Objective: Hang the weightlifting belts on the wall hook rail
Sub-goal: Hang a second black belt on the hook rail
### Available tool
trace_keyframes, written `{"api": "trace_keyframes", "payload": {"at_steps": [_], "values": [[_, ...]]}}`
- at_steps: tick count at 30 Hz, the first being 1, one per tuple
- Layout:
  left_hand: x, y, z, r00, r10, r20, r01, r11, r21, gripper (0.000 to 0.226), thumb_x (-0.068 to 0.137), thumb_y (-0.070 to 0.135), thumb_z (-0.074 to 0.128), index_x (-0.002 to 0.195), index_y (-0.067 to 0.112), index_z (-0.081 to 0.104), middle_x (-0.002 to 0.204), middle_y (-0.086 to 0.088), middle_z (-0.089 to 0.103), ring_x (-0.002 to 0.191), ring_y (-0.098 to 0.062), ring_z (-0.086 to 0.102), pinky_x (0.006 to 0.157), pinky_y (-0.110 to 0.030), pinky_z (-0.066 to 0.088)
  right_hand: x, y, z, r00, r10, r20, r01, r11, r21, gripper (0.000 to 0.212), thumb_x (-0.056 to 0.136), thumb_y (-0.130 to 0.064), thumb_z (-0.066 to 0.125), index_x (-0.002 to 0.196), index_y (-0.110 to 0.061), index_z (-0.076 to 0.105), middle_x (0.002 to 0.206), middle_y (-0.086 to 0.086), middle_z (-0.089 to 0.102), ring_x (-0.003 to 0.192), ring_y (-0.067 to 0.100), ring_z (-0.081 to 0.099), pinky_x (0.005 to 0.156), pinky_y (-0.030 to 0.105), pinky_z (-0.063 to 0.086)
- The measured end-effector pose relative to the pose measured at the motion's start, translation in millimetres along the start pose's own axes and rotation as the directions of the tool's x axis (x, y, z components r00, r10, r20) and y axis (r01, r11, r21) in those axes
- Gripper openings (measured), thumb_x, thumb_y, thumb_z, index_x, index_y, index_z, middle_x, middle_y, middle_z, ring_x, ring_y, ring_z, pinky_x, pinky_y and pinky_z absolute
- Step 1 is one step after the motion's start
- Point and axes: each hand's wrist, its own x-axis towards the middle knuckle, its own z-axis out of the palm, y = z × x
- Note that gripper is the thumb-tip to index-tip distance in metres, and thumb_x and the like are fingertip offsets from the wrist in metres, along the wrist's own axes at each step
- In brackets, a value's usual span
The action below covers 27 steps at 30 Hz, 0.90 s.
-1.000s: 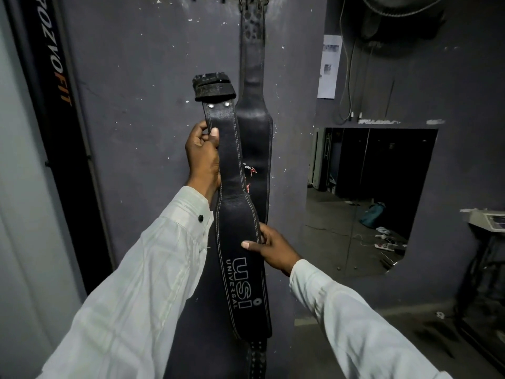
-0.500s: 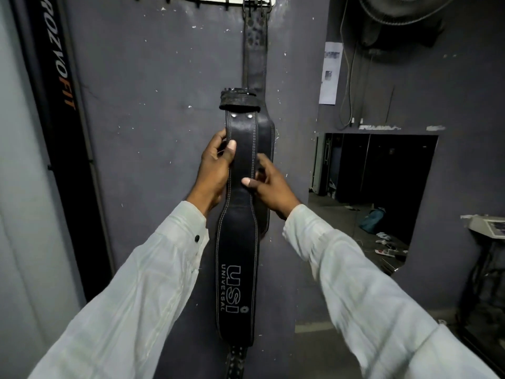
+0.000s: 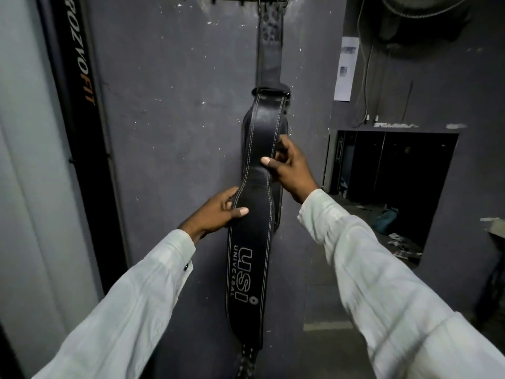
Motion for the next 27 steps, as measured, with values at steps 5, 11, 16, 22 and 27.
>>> {"api": "trace_keyframes", "payload": {"at_steps": [5,11,16,22,27], "values": [[1.4,-8.2,-2.1,0.995,0.025,-0.096,-0.025,1.0,0.006,0.036,0.09,-0.005,0.061,0.122,0.011,0.055,0.107,-0.001,0.071,0.092,-0.007,0.071,0.085,-0.026,0.058,5.6,1.0,-1.0,0.999,-0.01,-0.052,0.012,0.999,0.035,0.037,0.088,0.009,0.062,0.122,-0.005,0.054,0.11,0.003,0.066,0.092,0.003,0.062,0.092,0.031,0.053],[-11.8,-24.7,1.9,0.999,-0.046,-0.024,0.045,0.999,-0.009,0.045,0.087,-0.005,0.065,0.128,0.011,0.057,0.115,-0.006,0.072,0.103,-0.019,0.07,0.085,-0.031,0.059,10.4,-3.3,-3.7,0.999,-0.013,-0.033,0.015,0.998,0.068,0.038,0.089,0.007,0.061,0.119,-0.016,0.055,0.103,-0.006,0.066,0.091,0.005,0.065,0.088,0.028,0.054],[-21.1,-27.6,-2.0,0.995,-0.094,0.045,0.095,0.995,-0.022,0.038,0.087,-0.001,0.067,0.118,0.019,0.06,0.104,0.002,0.074,0.094,-0.011,0.072,0.078,-0.025,0.058,10.4,-9.2,-6.5,0.999,0.028,-0.037,-0.022,0.986,0.164,0.036,0.091,0.006,0.06,0.112,-0.024,0.056,0.097,0.002,0.066,0.082,0.01,0.064,0.061,0.019,0.051],[-37.3,-44.2,12.0,0.988,-0.151,0.03,0.15,0.987,0.05,0.023,0.089,-0.001,0.066,0.104,0.016,0.063,0.084,0.006,0.073,0.078,-0.006,0.071,0.066,-0.018,0.055,6.7,-9.9,-8.0,0.999,0.039,-0.012,-0.037,0.989,0.146,0.034,0.092,0.007,0.059,0.114,-0.018,0.055,0.084,-0.007,0.062,0.069,0.007,0.056,0.055,0.016,0.048],[-15.3,-4.0,16.5,0.98,-0.011,-0.197,-0.024,0.985,-0.172,0.015,0.097,0.015,0.059,0.103,0.004,0.068,0.091,-0.004,0.073,0.081,-0.012,0.068,0.072,-0.022,0.055,-6.9,-3.5,-3.6,0.991,0.079,0.11,-0.089,0.993,0.084,0.029,0.092,0.0,0.063,0.114,-0.015,0.052,0.08,0.012,0.045,0.061,0.01,0.046,0.046,0.024,0.047]]}}
